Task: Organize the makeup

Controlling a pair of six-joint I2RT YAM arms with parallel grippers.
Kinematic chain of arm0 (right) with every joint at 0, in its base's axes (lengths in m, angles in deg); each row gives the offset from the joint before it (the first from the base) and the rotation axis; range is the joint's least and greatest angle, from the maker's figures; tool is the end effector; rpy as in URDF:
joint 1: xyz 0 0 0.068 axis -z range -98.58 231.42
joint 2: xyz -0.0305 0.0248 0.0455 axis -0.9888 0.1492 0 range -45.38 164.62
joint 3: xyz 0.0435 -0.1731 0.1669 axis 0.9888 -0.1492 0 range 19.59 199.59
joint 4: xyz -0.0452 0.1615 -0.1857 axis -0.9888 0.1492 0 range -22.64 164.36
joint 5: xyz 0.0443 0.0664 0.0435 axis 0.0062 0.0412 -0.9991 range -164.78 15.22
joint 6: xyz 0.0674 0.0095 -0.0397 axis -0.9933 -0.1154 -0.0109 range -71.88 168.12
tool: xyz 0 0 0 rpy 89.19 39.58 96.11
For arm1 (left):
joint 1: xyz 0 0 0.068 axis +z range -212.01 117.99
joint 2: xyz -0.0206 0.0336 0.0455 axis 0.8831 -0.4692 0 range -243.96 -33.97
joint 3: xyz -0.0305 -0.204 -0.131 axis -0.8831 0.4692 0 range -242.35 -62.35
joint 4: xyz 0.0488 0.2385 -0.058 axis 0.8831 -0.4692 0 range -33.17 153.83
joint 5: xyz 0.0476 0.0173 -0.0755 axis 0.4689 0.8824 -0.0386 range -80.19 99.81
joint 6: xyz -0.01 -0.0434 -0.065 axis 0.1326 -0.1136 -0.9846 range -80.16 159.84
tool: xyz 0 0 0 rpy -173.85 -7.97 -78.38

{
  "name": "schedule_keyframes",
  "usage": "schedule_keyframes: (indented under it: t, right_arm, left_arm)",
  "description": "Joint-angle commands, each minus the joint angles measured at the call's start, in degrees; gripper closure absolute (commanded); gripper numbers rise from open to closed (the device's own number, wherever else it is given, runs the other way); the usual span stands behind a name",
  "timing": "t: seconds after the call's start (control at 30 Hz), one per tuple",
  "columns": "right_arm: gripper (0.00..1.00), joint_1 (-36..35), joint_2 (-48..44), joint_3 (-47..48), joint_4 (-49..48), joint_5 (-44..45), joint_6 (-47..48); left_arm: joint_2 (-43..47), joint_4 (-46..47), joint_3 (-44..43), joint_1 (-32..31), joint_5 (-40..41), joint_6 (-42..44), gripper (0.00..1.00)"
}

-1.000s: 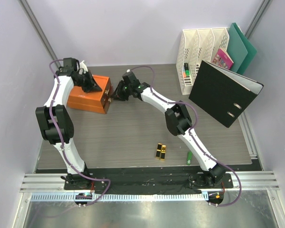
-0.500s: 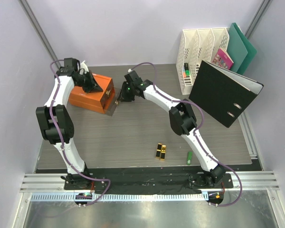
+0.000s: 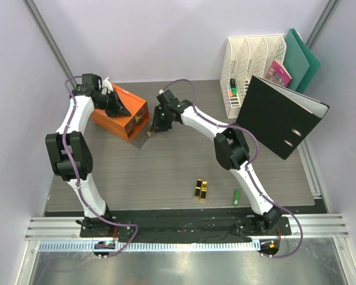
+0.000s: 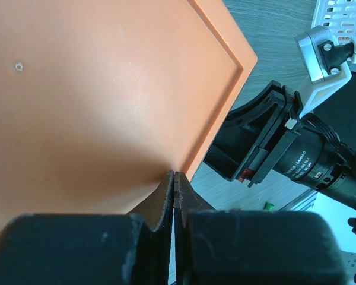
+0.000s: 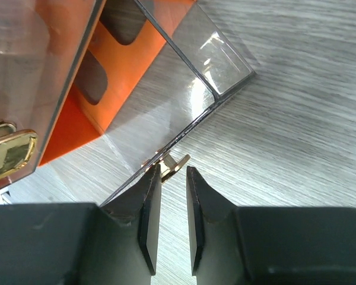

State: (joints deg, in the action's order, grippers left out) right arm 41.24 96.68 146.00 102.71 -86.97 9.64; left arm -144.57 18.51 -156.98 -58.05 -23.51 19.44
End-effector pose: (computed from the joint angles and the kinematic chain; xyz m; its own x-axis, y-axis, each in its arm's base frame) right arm 0.3985 0.3551 0.1437 -0.9204 0.0187 -0.3906 -0.2038 0.8295 0.5200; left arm 0.4073 -0.0089 0.2121 -0.8917 -0.3539 -0.2823 -0.1124 0.7772 -0.6191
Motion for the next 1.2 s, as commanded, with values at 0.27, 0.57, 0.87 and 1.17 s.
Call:
schedule_keyframes:
  t: [0.27,0.57,0.87,1.17]
  right_arm:
    - [0.75,0.19,-2.31,-7.57,16.15,4.89,7.28]
    - [0.75,0.55,-7.5,-8.29,17.64,6.21,8.68]
    - [0.62,0.55,-11.36,-2.58,16.68,4.8,11.58]
    - [0.34,1.16,-25.86,-7.21,18.6,9.8,11.41]
  left_arm:
    - [-8.13,-15.67,6.48,-0.28,16.18,5.55,1.0]
    - [-9.19,-15.85,6.04,-0.28,16.27,5.46,1.0]
    - [-9.8,-16.46,5.33,-0.28,16.18,5.72,1.0]
    - [-9.1,-16.55,4.98,-0.28,16.62,5.9,1.0]
